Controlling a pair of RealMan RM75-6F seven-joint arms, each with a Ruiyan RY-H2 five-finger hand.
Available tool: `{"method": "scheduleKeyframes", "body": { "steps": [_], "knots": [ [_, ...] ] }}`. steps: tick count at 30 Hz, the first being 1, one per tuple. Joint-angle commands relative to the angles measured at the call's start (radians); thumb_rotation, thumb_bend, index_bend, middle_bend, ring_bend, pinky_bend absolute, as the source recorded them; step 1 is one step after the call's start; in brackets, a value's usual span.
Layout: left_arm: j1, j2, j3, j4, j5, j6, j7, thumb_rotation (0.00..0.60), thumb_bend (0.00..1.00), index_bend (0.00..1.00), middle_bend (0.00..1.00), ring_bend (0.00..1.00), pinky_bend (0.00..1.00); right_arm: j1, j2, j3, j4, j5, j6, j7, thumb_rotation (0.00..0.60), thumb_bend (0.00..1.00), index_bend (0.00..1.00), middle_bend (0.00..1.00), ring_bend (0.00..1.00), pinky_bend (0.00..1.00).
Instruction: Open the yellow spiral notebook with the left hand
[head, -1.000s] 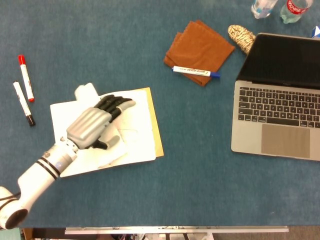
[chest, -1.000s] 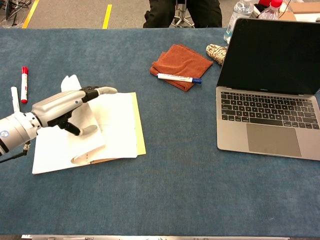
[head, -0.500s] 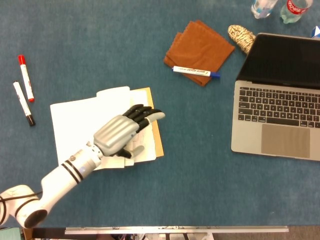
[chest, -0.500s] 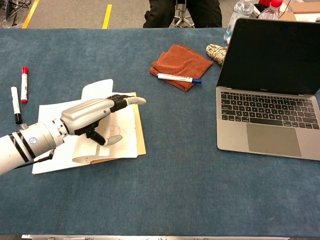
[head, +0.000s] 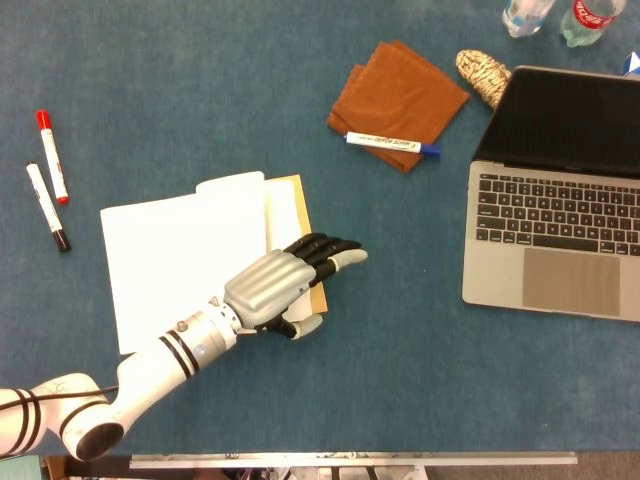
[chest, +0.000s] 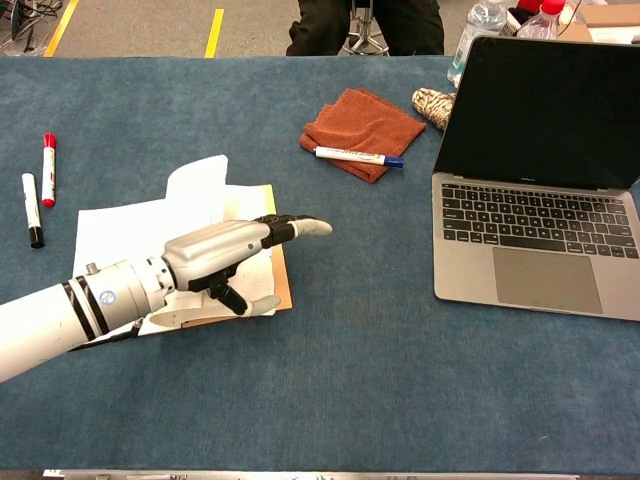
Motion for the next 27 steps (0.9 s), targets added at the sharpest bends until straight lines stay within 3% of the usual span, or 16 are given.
{"method": "scheduleKeyframes", "body": {
  "steps": [1, 18, 27],
  "knots": [
    [0.001, 0.026, -0.004, -0.027, 0.005, 0.017, 0.014, 0.6, 0.36, 0.0, 0.03, 0.0, 0.0, 0.0, 0.0, 0.0, 0.002, 0.0, 0.001, 0.002, 0.6, 0.19, 0.14, 0.18, 0.1, 0.18],
    [0.079, 0.339, 0.013, -0.166, 0.012, 0.16, 0.194, 0.6, 0.36, 0.0, 0.03, 0.0, 0.0, 0.011, -0.01, 0.001, 0.025, -0.002, -0.015, 0.021, 0.6, 0.19, 0.14, 0.18, 0.1, 0.18],
    [0.153, 0.404, 0.037, -0.141, -0.007, 0.229, 0.298, 0.6, 0.36, 0.0, 0.04, 0.0, 0.0, 0.013, -0.003, -0.001, 0.017, 0.001, -0.021, 0.011, 0.6, 0.19, 0.14, 0.18, 0.1, 0.18]
  ]
}}
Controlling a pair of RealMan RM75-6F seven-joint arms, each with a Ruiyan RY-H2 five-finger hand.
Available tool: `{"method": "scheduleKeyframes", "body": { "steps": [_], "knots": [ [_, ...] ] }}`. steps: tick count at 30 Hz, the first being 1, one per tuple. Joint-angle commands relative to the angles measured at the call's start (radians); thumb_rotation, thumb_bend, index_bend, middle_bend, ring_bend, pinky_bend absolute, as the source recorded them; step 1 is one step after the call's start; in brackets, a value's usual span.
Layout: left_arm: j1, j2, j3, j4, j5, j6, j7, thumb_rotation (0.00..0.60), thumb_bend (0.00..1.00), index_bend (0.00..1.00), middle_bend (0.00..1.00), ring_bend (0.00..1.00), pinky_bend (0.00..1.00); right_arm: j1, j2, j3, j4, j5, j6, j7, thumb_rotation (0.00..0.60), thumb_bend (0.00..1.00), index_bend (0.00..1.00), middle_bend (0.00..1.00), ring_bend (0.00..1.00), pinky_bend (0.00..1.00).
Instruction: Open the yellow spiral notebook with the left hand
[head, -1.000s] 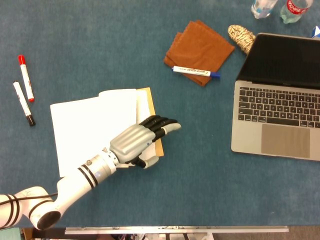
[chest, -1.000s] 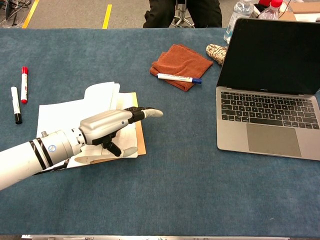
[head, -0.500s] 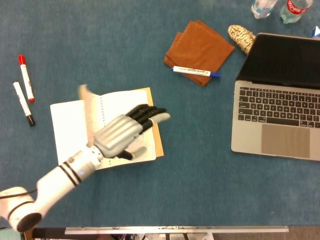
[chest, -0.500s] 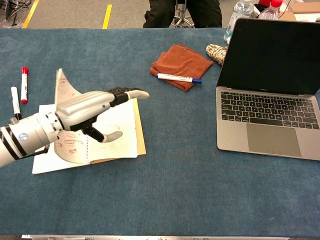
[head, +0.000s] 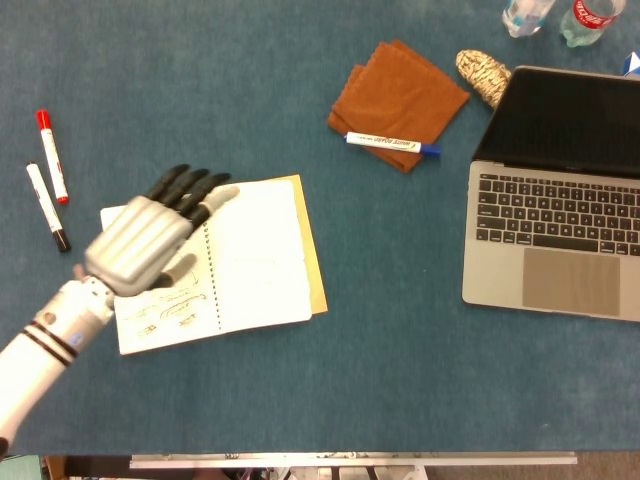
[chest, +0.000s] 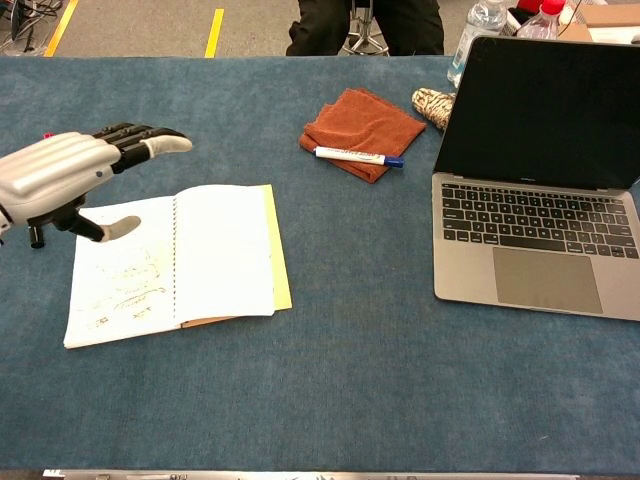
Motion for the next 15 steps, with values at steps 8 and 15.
{"method": "scheduleKeyframes", "body": {
  "steps": [8, 15],
  "knots": [
    [0.144, -0.028, 0.003, 0.062, -0.045, 0.174, 0.047, 0.6, 0.36, 0.02, 0.04, 0.0, 0.0, 0.004, 0.02, -0.005, -0.037, 0.012, -0.027, -0.047, 0.6, 0.19, 0.14, 0.18, 0.1, 0.18],
    [0.247, -0.064, -0.019, 0.116, -0.113, 0.282, 0.024, 0.6, 0.36, 0.02, 0.04, 0.0, 0.0, 0.017, 0.033, -0.009, -0.073, 0.006, -0.05, -0.086, 0.6, 0.19, 0.14, 0.18, 0.1, 0.18]
  ]
}}
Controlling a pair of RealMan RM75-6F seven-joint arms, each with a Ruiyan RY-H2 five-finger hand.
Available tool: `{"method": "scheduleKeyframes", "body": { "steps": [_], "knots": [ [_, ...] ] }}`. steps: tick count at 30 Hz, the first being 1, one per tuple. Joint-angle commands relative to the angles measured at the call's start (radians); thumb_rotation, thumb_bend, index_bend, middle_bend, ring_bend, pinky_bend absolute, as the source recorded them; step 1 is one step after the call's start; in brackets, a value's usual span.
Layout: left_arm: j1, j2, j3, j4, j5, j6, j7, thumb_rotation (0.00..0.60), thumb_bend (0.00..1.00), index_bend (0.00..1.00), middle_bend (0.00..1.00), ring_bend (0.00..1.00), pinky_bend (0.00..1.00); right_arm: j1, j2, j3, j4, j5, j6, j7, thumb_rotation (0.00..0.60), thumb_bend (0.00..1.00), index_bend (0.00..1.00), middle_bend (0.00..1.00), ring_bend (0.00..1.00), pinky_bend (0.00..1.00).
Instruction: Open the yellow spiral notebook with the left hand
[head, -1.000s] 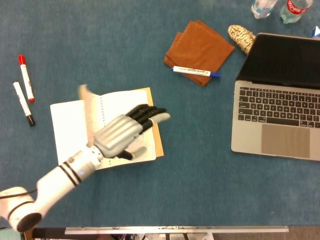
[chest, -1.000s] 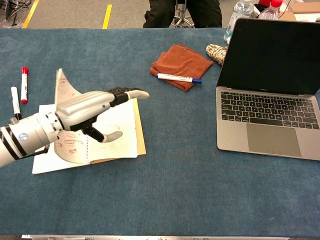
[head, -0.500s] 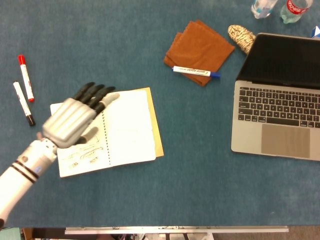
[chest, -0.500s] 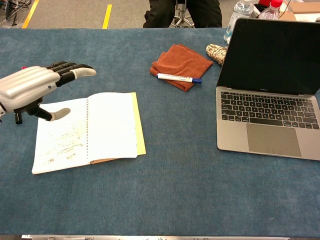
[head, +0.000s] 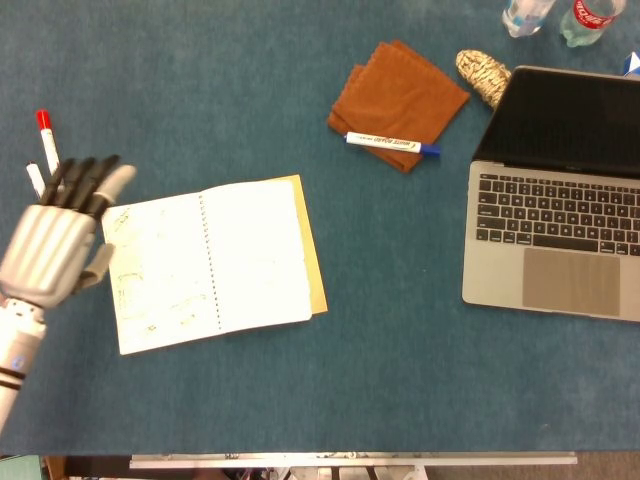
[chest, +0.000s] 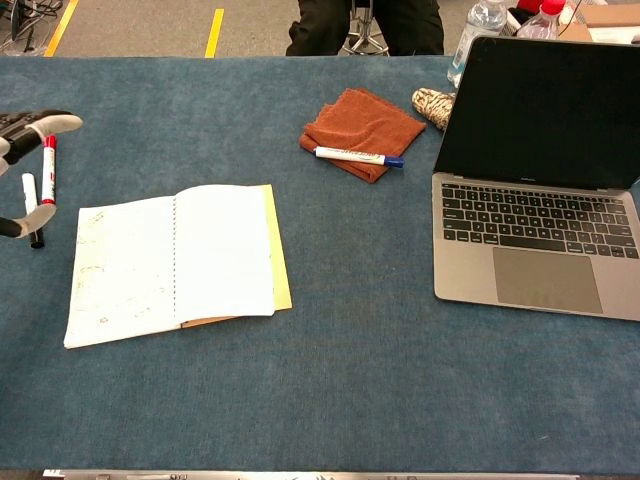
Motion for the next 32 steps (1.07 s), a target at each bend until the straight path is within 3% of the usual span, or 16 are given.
{"method": "scheduleKeyframes", "body": {
  "steps": [1, 13, 32],
  "knots": [
    [0.055, -0.025, -0.018, 0.032, -0.043, 0.059, -0.019, 0.6, 0.36, 0.03, 0.04, 0.0, 0.0, 0.007, 0.002, -0.002, -0.01, -0.005, -0.009, -0.011, 0.6, 0.19, 0.14, 0.18, 0.1, 0.18],
    [0.192, -0.042, -0.047, 0.094, -0.09, 0.194, -0.068, 0.6, 0.36, 0.03, 0.05, 0.0, 0.0, 0.027, 0.008, -0.001, -0.04, -0.01, -0.031, -0.044, 0.6, 0.19, 0.14, 0.18, 0.1, 0.18],
    [0.225, -0.043, -0.074, 0.1, -0.055, 0.182, -0.073, 0.6, 0.36, 0.04, 0.05, 0.0, 0.0, 0.043, 0.025, -0.012, -0.074, 0.025, -0.097, -0.07, 0.6, 0.19, 0.14, 0.18, 0.1, 0.18]
  ]
}}
